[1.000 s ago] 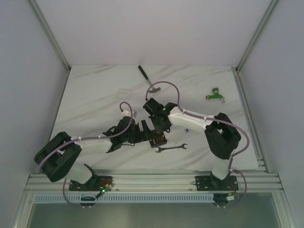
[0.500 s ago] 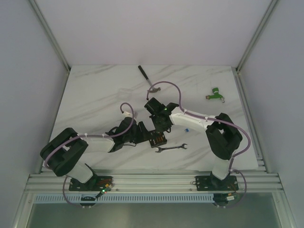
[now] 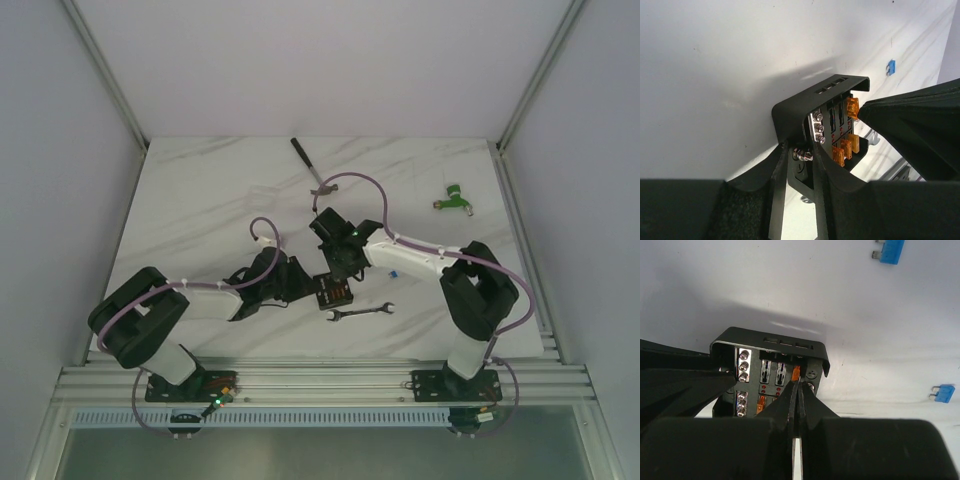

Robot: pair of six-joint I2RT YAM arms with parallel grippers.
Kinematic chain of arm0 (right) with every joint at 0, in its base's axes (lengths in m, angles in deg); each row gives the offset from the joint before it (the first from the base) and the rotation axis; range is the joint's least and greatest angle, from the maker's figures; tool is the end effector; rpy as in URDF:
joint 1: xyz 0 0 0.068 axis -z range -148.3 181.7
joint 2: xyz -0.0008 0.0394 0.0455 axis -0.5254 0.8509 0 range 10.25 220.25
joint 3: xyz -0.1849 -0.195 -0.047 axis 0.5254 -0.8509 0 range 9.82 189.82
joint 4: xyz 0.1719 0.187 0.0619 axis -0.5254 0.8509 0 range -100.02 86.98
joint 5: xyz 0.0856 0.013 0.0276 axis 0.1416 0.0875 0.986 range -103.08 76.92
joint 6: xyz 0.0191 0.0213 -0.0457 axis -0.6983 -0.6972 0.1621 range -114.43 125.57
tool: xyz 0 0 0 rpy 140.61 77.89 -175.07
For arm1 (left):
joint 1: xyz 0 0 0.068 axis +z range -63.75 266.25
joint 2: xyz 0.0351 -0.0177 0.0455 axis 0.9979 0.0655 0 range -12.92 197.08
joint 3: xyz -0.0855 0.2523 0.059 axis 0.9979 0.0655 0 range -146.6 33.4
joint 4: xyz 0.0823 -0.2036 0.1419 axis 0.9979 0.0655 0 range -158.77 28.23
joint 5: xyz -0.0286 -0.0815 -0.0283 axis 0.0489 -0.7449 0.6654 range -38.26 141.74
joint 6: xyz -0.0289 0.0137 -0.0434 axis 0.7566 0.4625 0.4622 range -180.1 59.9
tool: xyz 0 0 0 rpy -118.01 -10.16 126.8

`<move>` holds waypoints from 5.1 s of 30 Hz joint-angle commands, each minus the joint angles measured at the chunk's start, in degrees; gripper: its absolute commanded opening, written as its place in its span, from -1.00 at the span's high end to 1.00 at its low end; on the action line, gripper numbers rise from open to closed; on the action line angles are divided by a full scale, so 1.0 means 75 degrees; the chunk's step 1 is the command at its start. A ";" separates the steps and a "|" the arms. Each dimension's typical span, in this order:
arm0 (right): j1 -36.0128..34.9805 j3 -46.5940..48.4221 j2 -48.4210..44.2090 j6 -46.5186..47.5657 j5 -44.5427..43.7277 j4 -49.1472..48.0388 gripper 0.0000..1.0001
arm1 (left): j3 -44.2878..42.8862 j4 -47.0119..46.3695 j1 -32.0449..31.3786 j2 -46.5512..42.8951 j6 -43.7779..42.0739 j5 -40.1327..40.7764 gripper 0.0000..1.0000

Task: Snap on the fuse box
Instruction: Install the fuse at the fuse box base, then pick up the fuse from the center of the board.

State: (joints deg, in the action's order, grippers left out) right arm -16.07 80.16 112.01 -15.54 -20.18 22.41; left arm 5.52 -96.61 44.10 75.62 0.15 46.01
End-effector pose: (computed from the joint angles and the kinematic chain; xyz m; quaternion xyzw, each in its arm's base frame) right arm 0.2467 0.2654 0.1974 -0.2105 0.9492 0.0780 0.2204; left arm 0.2033 -0.1888 0.1339 -0.1143 0.8698 -0.4000 0.2653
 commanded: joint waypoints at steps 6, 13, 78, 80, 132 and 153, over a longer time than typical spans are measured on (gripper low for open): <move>-0.0099 -0.1135 0.0580 0.0259 0.0284 0.0792 1.00 | 0.0219 0.0848 -0.0134 0.0237 0.0141 0.0550 0.37; -0.0178 -0.1474 0.0655 0.0306 0.0236 0.0999 1.00 | 0.0225 0.0935 -0.0133 0.0204 0.0181 0.0636 0.37; 0.2406 -0.3239 -0.1966 -0.0321 -0.1075 -0.2575 -0.14 | 0.1027 0.2657 -0.0085 -0.3975 -0.0763 0.2635 -1.00; 0.2407 -0.3197 -0.1856 -0.0459 -0.1334 -0.2628 -0.13 | 0.1012 0.2658 -0.0087 -0.3922 -0.0753 0.2650 -1.00; 0.2868 -0.2845 -0.1849 0.0504 -0.0631 -0.1664 0.19 | 0.0994 0.2657 -0.0087 -0.4011 -0.0765 0.2603 -1.00; 0.3117 -0.2792 -0.1359 0.0643 -0.0145 -0.1532 0.34 | 0.0907 0.2645 -0.0081 -0.3847 -0.0763 0.2469 -1.00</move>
State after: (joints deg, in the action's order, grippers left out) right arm 7.01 58.74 100.80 -10.88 -23.24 9.29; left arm 12.80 -77.51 43.31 46.46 -4.94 65.24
